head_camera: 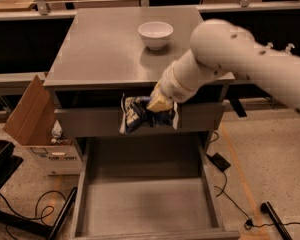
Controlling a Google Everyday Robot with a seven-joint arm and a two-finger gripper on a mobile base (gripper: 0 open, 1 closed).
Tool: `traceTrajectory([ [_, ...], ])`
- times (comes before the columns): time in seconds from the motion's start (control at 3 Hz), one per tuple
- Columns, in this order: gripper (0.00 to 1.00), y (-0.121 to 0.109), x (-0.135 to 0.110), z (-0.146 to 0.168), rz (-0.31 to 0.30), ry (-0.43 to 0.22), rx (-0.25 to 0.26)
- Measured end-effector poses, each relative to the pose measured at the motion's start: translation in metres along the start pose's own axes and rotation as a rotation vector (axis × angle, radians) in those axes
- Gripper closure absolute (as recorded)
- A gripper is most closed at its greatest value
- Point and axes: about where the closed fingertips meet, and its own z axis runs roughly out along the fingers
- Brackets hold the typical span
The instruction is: Pick blue chip bag from middle drawer and place on counter
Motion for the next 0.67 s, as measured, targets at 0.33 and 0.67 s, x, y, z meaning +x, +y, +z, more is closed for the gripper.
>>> traceTrajectory([
  [0.33,1.0,-0.033,-0.063,-0.044,-0.001,-0.025,-0.074],
  [0.67,1.0,-0.051,-0.11,-0.076,0.008,-0.032,-0.103],
])
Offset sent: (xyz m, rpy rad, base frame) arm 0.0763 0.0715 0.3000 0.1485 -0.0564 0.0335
